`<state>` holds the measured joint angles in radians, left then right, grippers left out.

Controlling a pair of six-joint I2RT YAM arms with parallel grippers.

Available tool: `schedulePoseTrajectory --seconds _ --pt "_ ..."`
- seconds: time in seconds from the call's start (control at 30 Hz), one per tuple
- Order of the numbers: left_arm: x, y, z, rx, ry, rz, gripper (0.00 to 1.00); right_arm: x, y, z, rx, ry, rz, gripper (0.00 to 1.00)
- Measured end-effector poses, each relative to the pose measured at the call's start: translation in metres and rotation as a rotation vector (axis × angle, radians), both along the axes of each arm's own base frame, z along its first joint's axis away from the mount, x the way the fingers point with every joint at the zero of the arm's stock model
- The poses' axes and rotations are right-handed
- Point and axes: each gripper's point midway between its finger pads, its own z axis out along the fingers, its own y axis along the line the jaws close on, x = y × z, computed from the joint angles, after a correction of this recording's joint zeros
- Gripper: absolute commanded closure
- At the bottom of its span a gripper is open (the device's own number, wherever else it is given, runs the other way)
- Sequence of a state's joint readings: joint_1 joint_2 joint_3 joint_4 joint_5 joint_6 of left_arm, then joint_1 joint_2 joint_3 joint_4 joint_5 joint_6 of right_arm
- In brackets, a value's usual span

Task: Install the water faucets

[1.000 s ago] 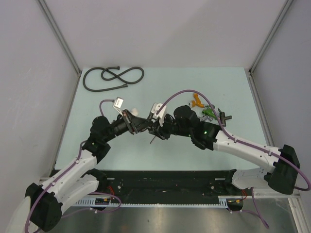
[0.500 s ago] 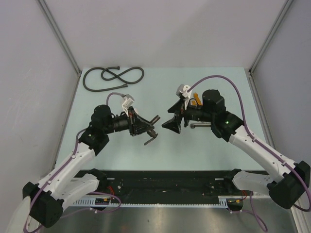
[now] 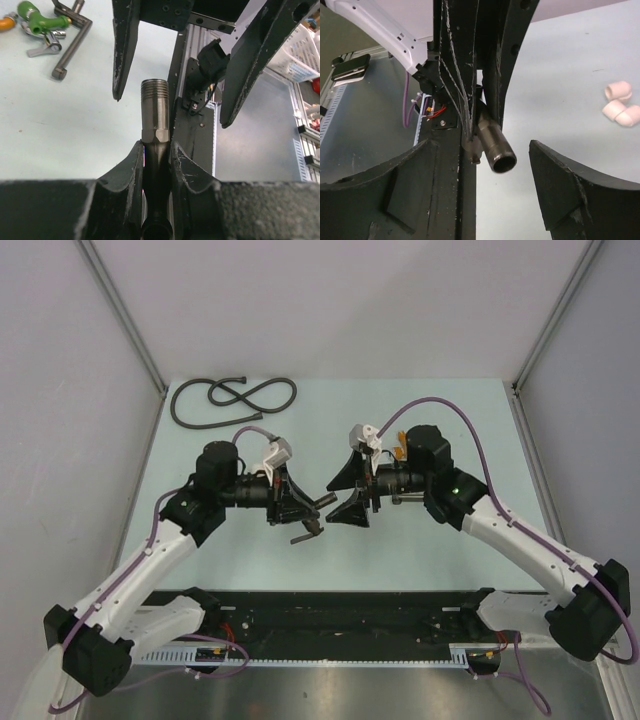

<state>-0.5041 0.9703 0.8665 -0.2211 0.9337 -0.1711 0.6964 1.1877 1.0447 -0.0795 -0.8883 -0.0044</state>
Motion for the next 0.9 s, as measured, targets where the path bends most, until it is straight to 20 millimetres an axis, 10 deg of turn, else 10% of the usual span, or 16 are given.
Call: schedulePoseTrajectory --seconds 0.73,0.9 --pt "-0.017 -0.002 -0.004 0.045 -0.016 -0.076 1.00 -0.012 0.016 -0.012 -0.001 0.038 0.107 0.57" --pt "-0.018 -0.001 -0.003 0.046 -0.020 -0.079 1.00 -0.014 0.017 -0.018 -0.018 0.051 0.112 0.81"
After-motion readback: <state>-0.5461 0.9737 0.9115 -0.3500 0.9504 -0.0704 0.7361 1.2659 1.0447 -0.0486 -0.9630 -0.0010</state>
